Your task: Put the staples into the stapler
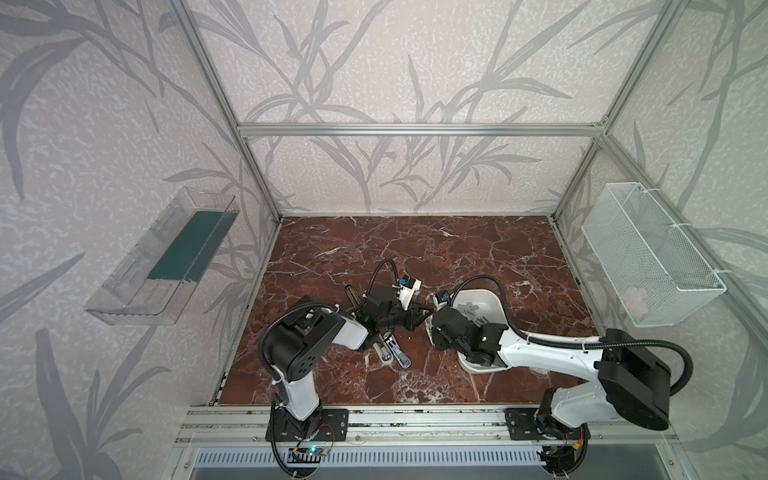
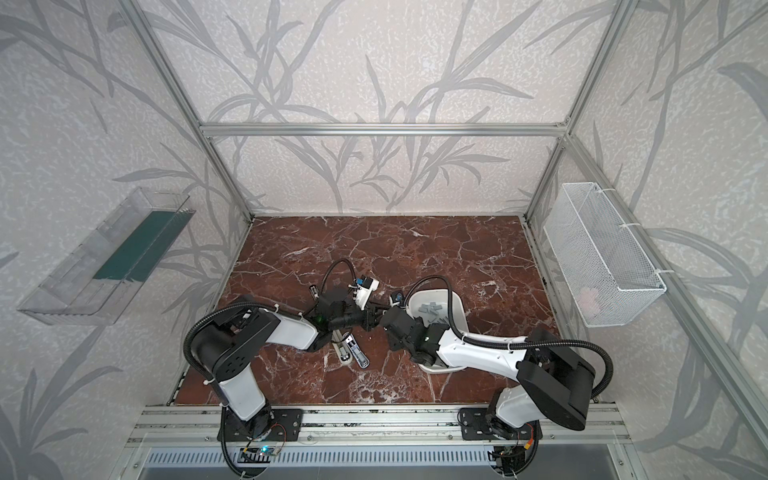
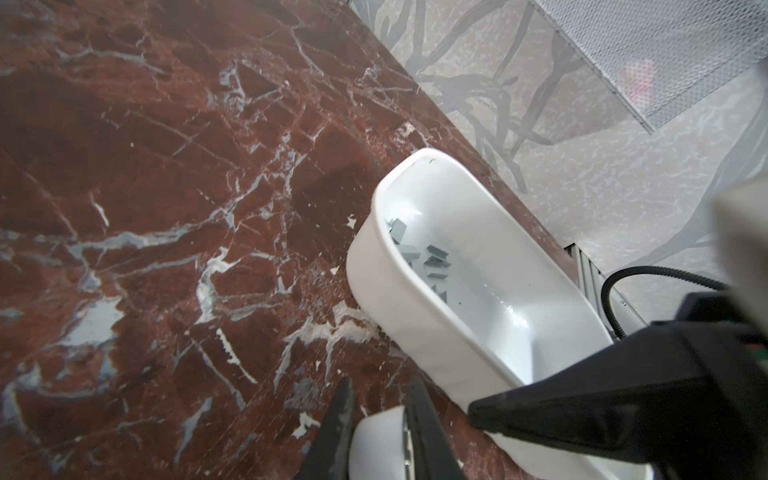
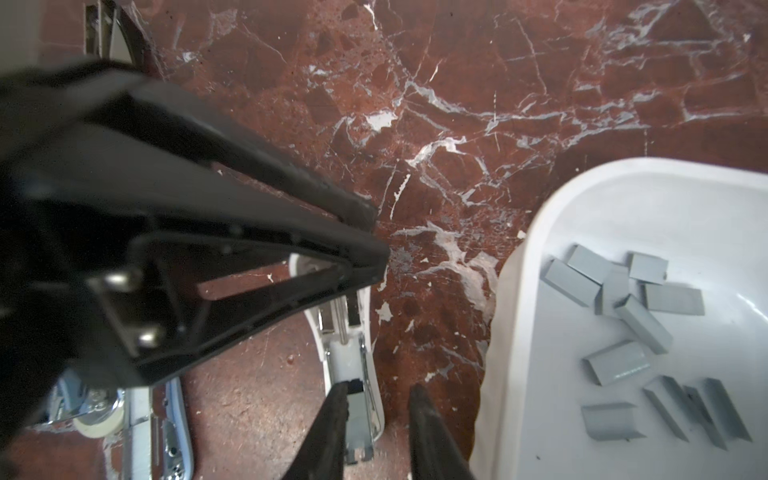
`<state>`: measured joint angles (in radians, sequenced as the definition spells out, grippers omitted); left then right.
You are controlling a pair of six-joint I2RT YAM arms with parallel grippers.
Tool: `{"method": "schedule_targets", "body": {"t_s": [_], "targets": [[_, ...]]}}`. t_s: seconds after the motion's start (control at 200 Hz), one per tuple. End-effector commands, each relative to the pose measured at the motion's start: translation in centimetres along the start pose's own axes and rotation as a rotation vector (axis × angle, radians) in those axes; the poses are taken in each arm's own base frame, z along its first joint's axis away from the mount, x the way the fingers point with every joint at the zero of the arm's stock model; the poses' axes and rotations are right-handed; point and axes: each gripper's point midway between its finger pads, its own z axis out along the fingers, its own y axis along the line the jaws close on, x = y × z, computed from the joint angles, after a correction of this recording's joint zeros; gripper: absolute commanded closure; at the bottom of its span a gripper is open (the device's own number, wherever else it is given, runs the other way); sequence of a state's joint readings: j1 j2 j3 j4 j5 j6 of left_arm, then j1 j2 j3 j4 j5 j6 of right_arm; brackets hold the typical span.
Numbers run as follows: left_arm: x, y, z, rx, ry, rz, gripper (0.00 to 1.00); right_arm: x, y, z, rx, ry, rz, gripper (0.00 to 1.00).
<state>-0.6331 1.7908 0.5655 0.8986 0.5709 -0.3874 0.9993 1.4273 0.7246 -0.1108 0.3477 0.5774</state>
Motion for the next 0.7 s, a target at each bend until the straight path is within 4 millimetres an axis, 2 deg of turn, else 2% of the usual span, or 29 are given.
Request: {"method": "schedule_targets", "body": {"t_s": [0.0, 0.14, 0.16, 0.2, 0.335, 0.62, 0.695], "targets": [[0.2, 1.2, 0.1, -0.064, 0.012, 0.082, 0.93, 0.2, 0.5, 0.1, -0.031, 0.007, -0.012, 0.70], [1.3, 2.8, -0.5, -0.158, 0.059, 0.140, 0.93, 1.4, 1.6, 0.8, -0.069, 0.031, -0.038, 0.66], [1.4, 2.9, -0.6, -0.167, 0.065, 0.149, 0.93, 1.9, 2.6, 0.6, -0.091, 0.033, -0.064, 0.66], [1.5, 3.1, -0.8, -0.180, 0.070, 0.167, 0.93, 2.1, 3.0, 0.5, -0.102, 0.030, -0.076, 0.65], [1.4, 2.8, -1.5, -0.189, 0.066, 0.212, 0.91, 3.1, 2.9, 0.9, -0.093, 0.042, -0.076, 0.65], [1.7, -0.5, -2.0, -0.103, 0.021, 0.268, 0.56, 3.2, 1.9, 0.2, -0.085, 0.010, -0.054, 0.64], [2.1, -1.1, -2.1, -0.088, 0.024, 0.274, 0.51, 3.4, 1.6, 0.0, -0.084, 0.005, -0.050, 0.64]]}}
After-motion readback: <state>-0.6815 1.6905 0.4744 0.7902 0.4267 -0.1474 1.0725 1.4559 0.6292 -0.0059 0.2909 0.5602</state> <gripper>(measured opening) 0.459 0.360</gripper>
